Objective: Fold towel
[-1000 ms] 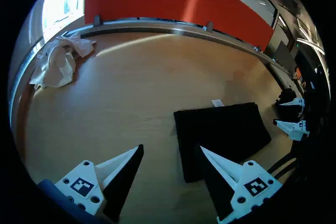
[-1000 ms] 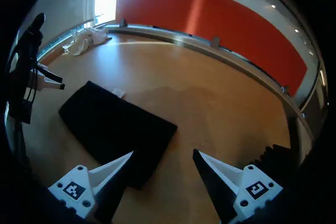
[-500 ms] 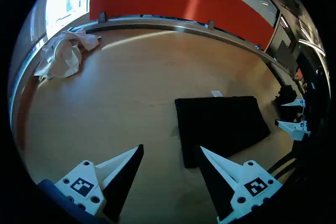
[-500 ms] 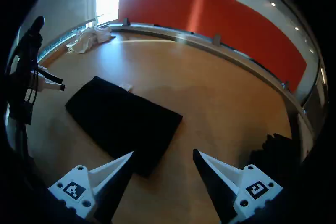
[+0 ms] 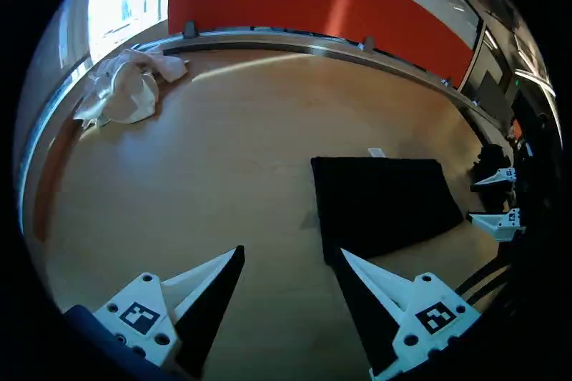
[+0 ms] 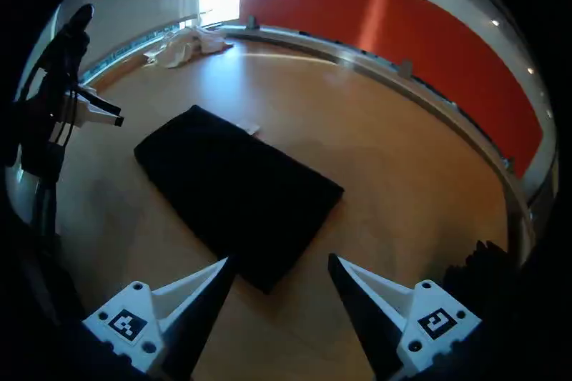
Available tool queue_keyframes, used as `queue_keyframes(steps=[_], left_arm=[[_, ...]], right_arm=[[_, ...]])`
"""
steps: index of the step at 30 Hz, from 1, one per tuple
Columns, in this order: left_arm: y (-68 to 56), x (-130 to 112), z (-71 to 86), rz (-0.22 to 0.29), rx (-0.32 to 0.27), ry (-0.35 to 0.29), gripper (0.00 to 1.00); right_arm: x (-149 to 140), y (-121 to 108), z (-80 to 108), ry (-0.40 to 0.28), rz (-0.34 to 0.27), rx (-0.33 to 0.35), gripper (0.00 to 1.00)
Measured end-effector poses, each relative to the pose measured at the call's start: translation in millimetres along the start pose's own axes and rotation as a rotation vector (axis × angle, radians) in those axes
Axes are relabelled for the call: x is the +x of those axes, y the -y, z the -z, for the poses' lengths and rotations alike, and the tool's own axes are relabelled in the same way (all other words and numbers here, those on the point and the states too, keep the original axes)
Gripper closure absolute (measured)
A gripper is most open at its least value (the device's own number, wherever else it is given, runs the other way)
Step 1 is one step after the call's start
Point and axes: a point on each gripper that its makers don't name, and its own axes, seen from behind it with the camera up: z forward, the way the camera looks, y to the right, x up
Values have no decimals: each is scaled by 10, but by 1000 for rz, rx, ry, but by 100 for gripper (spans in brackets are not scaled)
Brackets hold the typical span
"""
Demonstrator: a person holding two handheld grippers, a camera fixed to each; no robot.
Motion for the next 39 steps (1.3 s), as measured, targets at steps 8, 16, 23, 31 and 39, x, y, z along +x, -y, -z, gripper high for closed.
queue_keyframes(steps=[8, 16, 23, 31, 39], left_arm=[[85, -156, 167, 36, 20, -2, 11], [148, -261, 284, 62, 35, -5, 11], [173, -297, 334, 71, 43, -9, 11], [165, -310, 347, 70, 42, -8, 11], [175, -304, 340, 67, 42, -6, 11]], right_arm=[[-77, 48, -41, 30, 46, 50, 13], [-223, 105, -67, 80, 75, 99, 30], [-318, 115, -76, 113, 93, 117, 42], [-351, 114, -92, 124, 76, 136, 69], [-329, 118, -65, 119, 88, 140, 87]])
